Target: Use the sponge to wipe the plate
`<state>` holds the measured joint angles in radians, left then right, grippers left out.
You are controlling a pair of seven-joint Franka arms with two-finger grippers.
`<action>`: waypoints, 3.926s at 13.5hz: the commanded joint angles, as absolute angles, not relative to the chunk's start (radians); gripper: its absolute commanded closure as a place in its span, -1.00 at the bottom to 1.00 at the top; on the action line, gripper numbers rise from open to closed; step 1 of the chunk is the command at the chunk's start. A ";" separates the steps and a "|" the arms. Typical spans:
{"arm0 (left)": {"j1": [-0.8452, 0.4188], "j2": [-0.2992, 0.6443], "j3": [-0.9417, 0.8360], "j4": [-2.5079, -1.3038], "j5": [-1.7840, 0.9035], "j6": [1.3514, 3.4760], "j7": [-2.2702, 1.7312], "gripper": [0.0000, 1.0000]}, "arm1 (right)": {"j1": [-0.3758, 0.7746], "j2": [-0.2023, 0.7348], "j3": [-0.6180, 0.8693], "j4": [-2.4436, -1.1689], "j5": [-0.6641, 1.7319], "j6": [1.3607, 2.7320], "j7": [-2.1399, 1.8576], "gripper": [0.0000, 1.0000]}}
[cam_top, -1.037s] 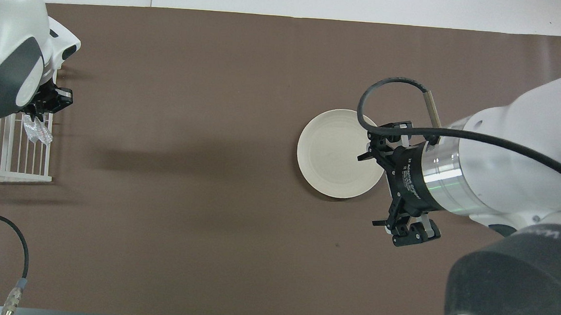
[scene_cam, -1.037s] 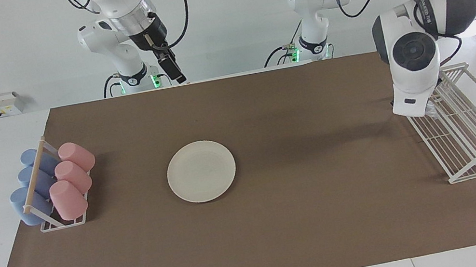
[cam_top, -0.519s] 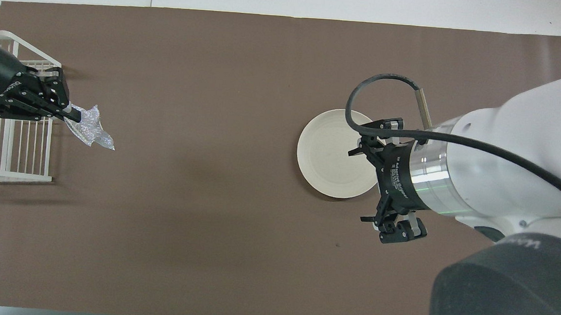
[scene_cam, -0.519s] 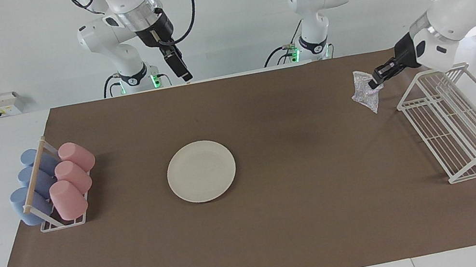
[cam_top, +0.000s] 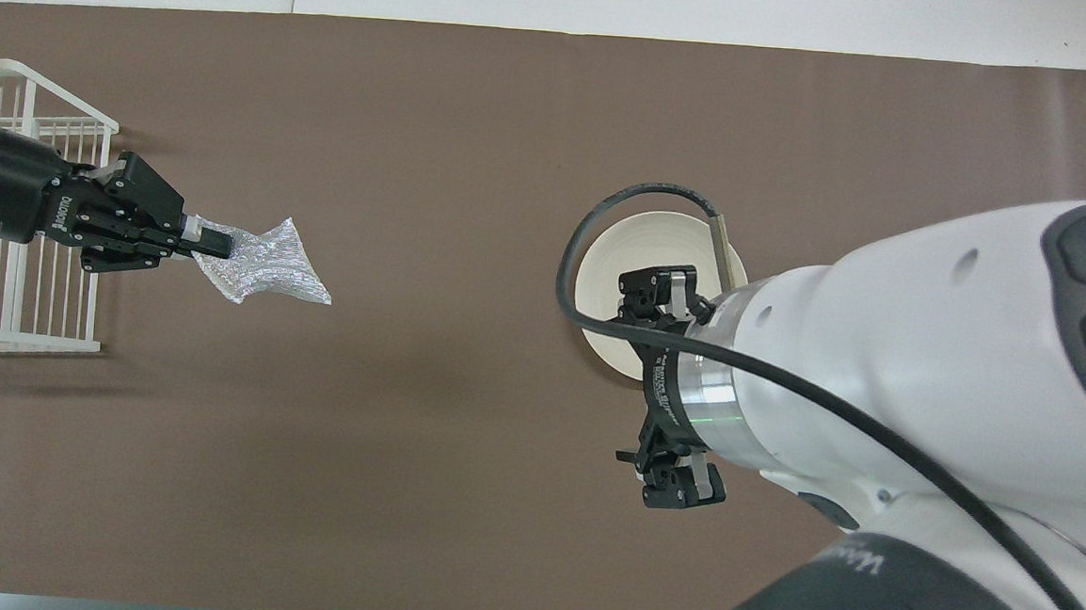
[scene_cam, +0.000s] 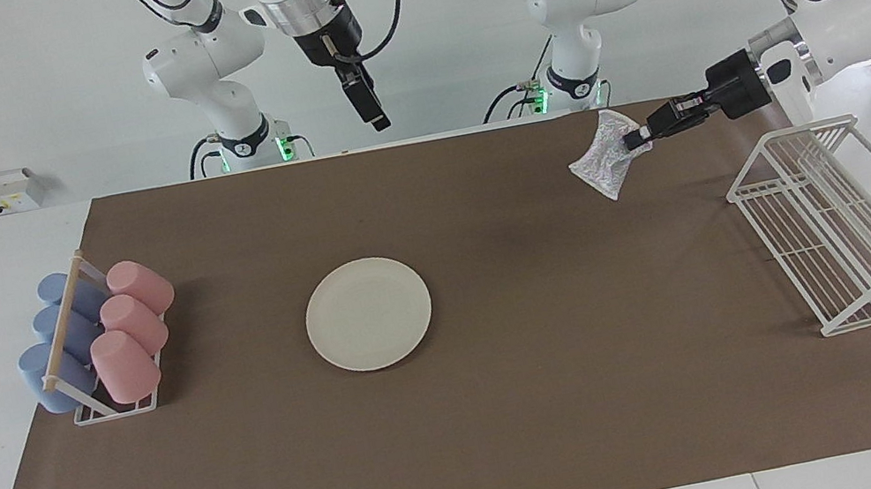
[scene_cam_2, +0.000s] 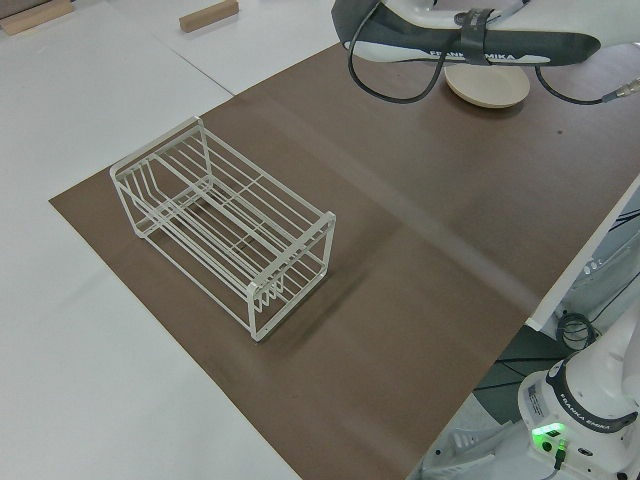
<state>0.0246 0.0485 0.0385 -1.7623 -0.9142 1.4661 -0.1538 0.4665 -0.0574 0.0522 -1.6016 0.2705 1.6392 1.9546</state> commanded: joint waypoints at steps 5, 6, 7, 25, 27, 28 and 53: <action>0.022 -0.164 0.025 -2.121 -1.159 1.506 0.147 1.00 | 0.511 -0.103 0.052 -1.689 0.278 1.744 1.973 -1.00; 0.012 -0.187 0.026 -2.158 -1.196 1.505 0.176 1.00 | 0.534 -0.107 0.052 -1.707 0.281 1.788 1.991 -1.00; 0.008 -0.199 0.023 -2.181 -1.228 1.505 0.202 1.00 | 0.535 -0.101 0.052 -1.704 0.284 1.795 2.018 -1.00; -0.158 -0.290 0.028 -2.390 -1.424 1.560 0.462 1.00 | 0.742 -0.121 0.052 -1.882 0.273 2.049 2.131 -1.00; -0.152 -0.291 0.029 -2.390 -1.424 1.545 0.462 1.00 | 0.739 -0.120 0.052 -1.881 0.273 2.055 2.123 -0.93; -0.152 -0.293 0.029 -2.390 -1.422 1.542 0.462 1.00 | 0.738 -0.117 0.052 -1.878 0.273 2.062 2.120 -0.87; -0.143 -0.293 0.034 -2.379 -1.364 1.497 0.459 0.52 | 0.746 -0.115 0.057 -1.936 0.218 2.200 1.980 0.79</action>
<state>-0.1400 -0.2620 0.0178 -2.3636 -1.3877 1.5019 0.4515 0.7644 -0.0936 0.0526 -1.9144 0.2443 2.2360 2.0083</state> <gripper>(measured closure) 0.947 0.797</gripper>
